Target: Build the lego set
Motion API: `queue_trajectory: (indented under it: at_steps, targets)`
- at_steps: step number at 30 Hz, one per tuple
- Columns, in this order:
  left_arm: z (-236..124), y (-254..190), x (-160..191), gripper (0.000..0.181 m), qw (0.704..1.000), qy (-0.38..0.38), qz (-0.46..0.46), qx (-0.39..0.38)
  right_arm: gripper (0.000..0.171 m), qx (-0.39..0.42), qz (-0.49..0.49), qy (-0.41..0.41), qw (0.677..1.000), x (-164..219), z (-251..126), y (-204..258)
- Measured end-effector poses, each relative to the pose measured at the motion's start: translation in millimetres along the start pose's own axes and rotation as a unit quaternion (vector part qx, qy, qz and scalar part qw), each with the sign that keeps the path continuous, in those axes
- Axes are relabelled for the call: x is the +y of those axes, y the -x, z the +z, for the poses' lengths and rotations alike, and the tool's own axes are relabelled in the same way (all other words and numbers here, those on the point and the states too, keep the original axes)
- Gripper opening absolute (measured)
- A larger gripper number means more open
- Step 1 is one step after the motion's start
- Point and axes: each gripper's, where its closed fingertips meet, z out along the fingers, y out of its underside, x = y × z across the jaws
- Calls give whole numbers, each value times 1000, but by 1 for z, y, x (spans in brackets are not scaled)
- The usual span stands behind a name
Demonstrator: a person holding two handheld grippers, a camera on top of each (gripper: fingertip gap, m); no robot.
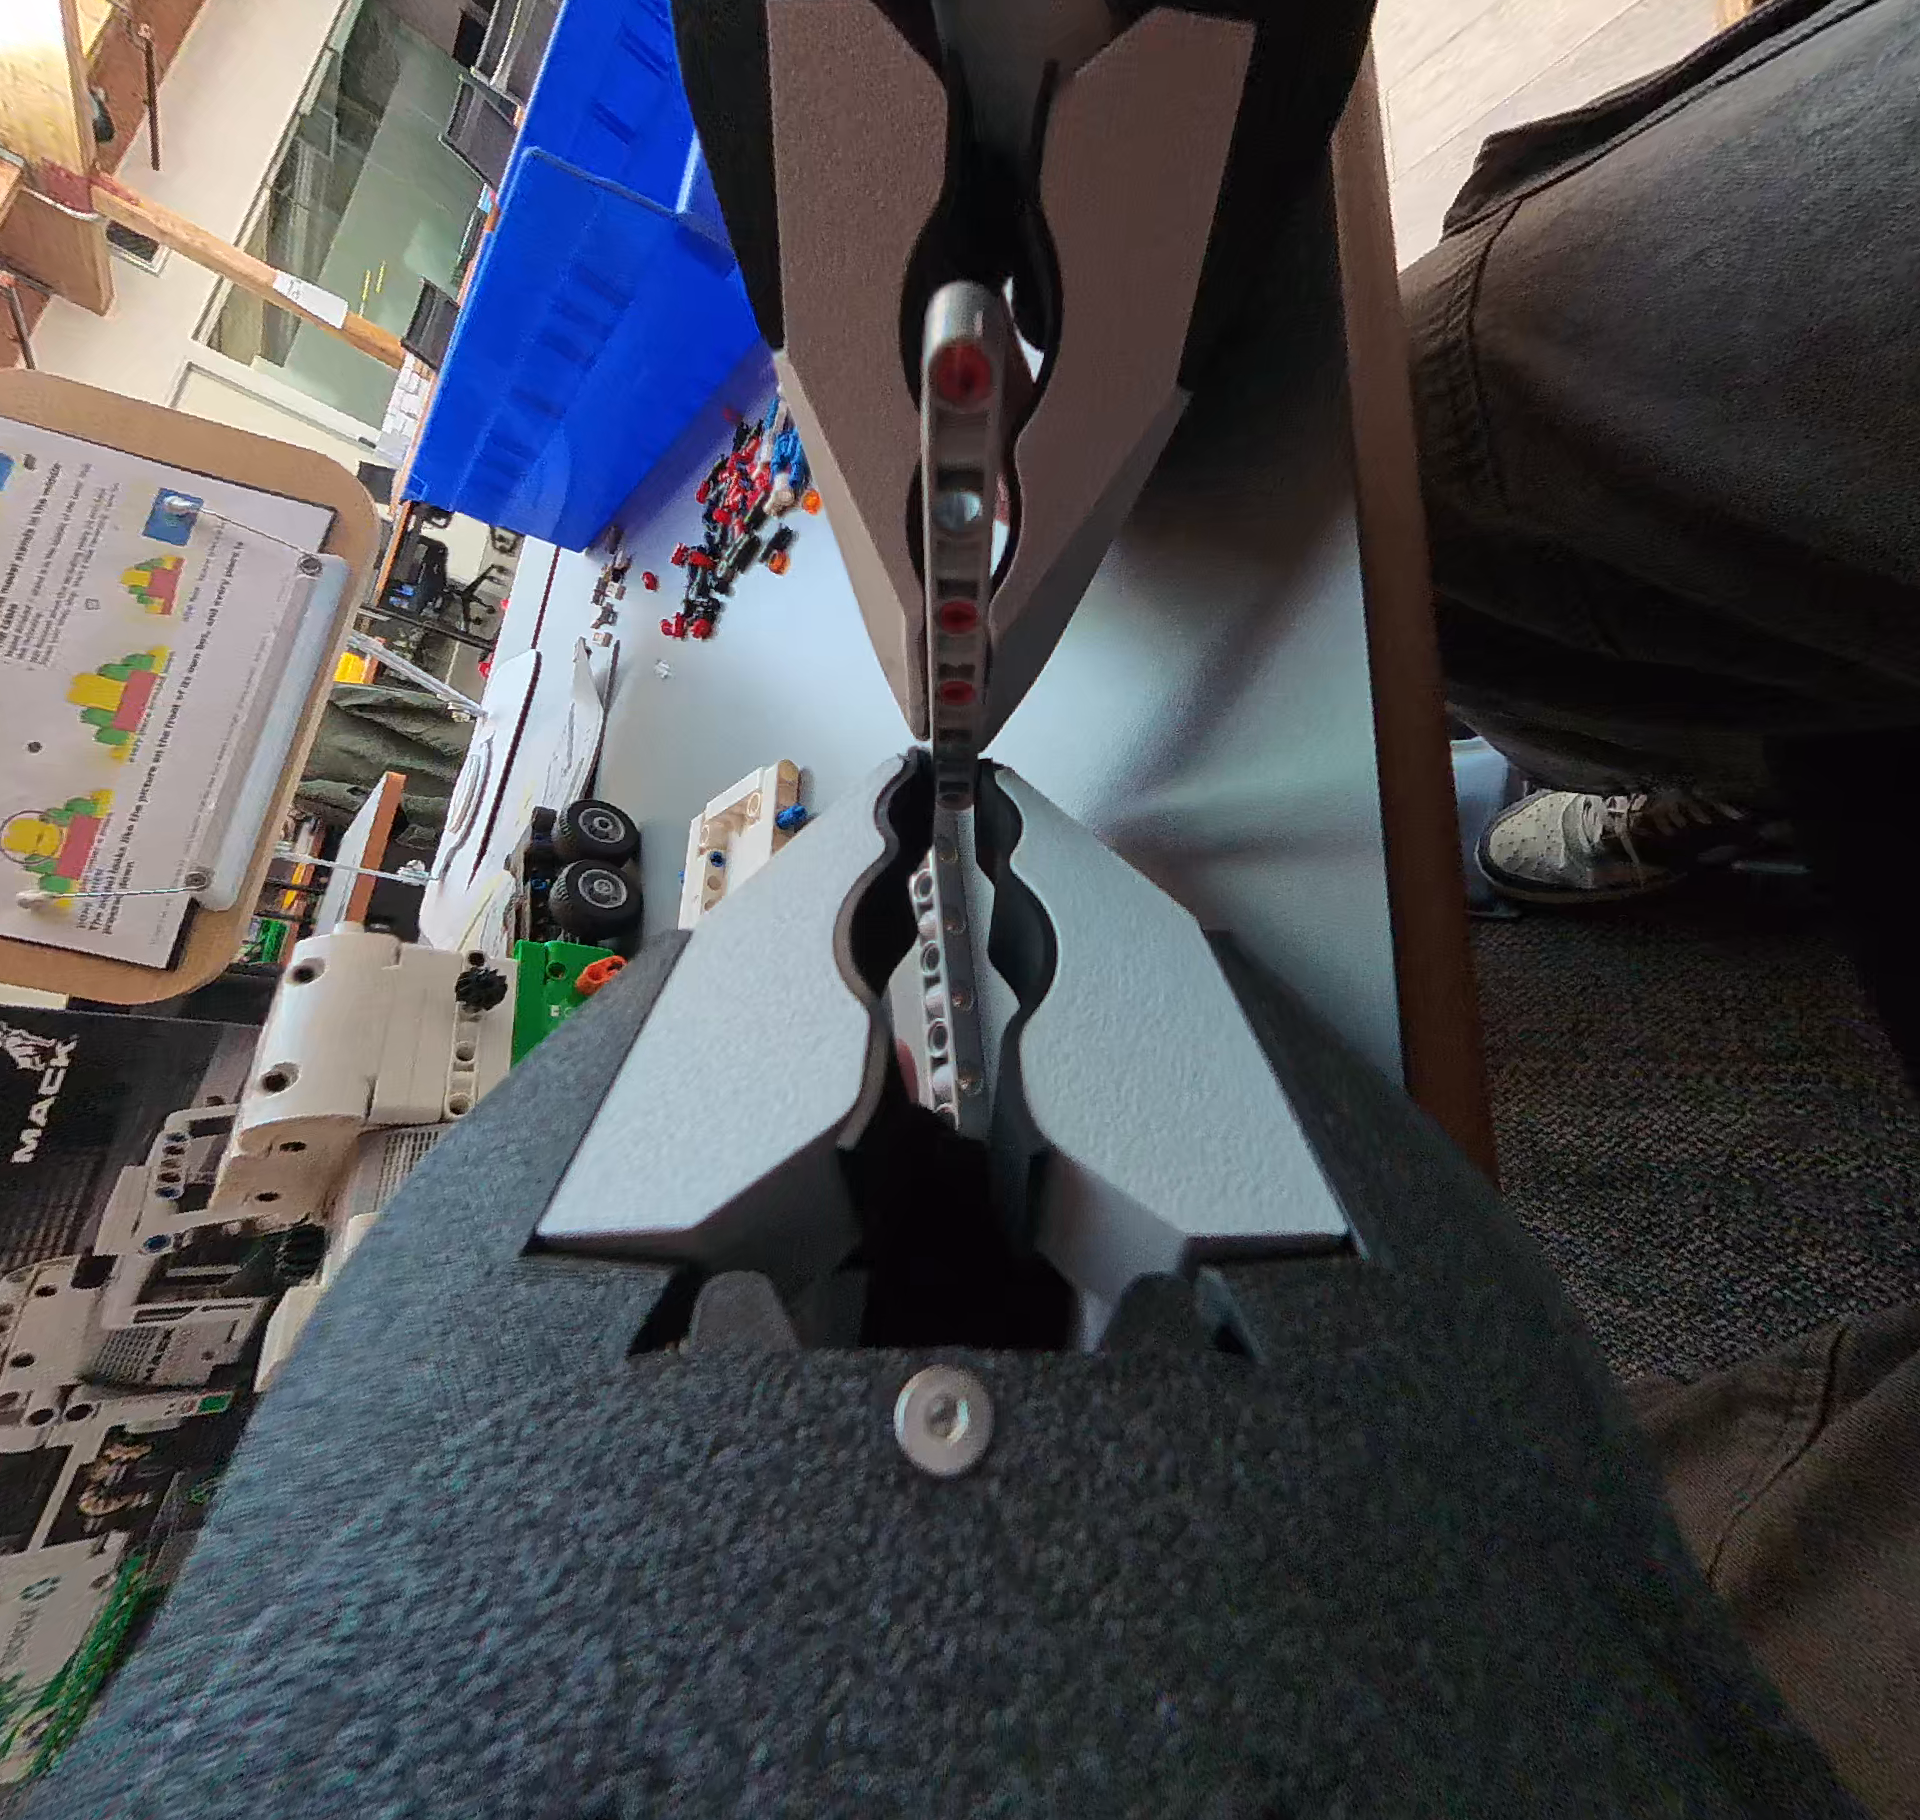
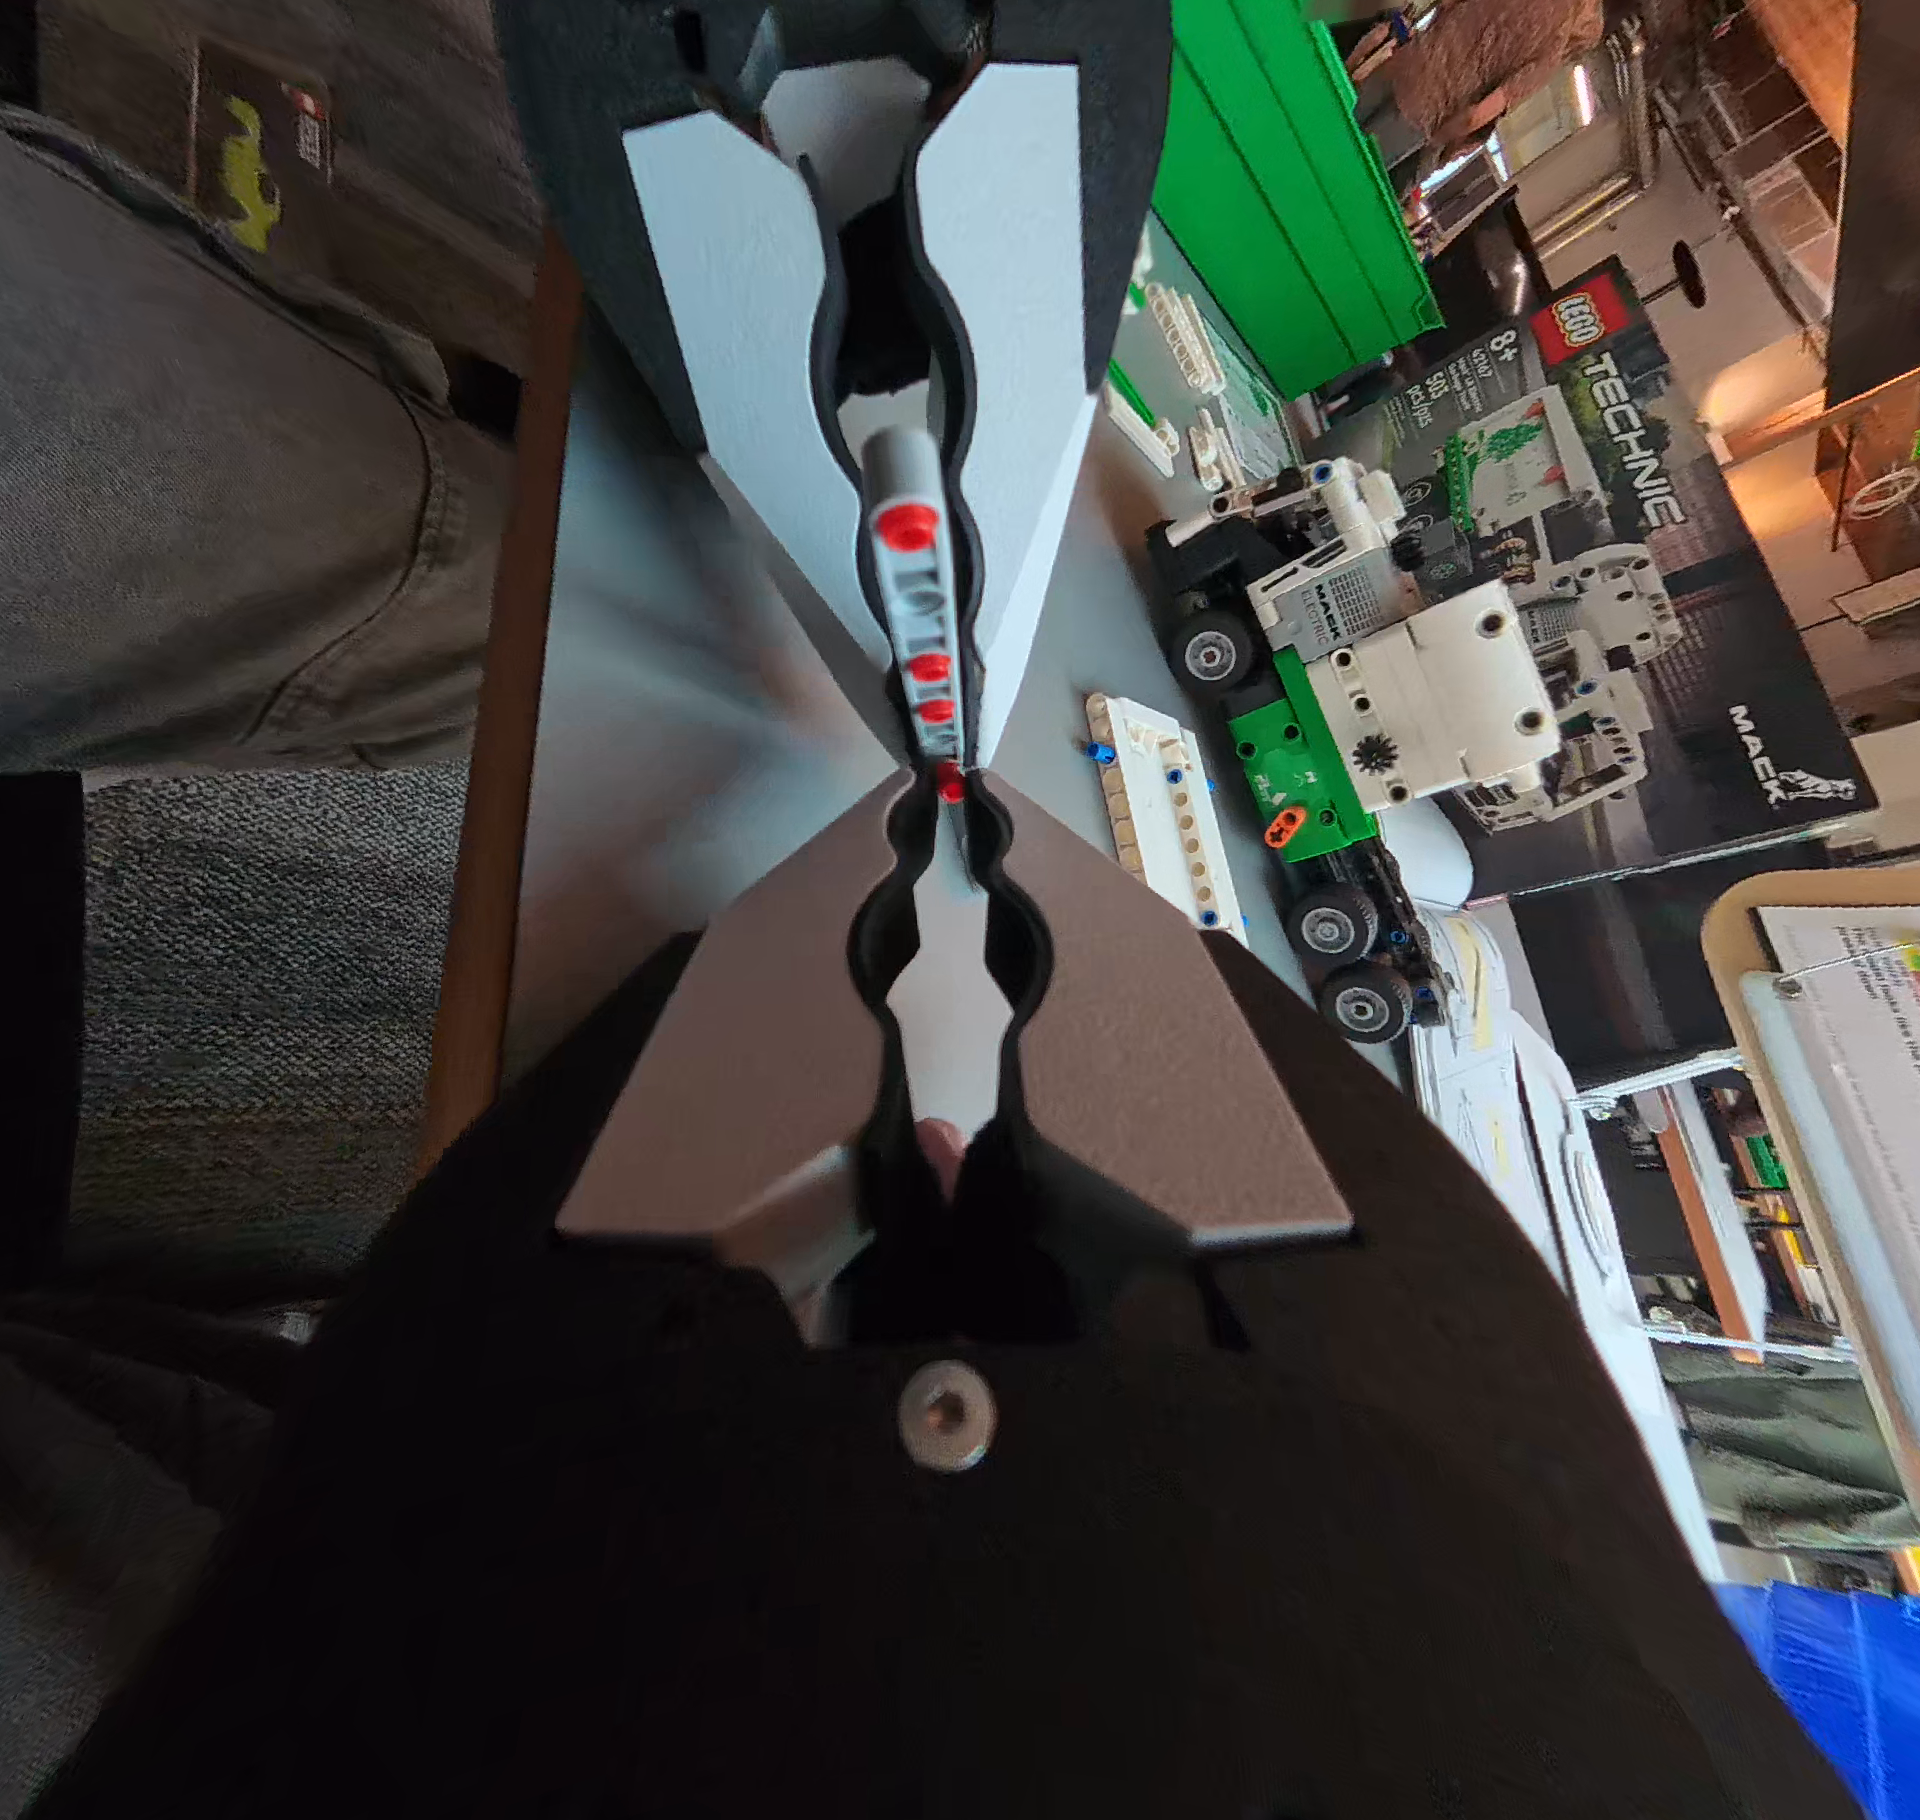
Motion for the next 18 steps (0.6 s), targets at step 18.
queue_trajectory:
  at_steps: [18]
  targets:
    - [-22, 17, -30, 6, 990, -118, -74, -2, 4, -48, 92, -151, 983, -35, -22, -15]
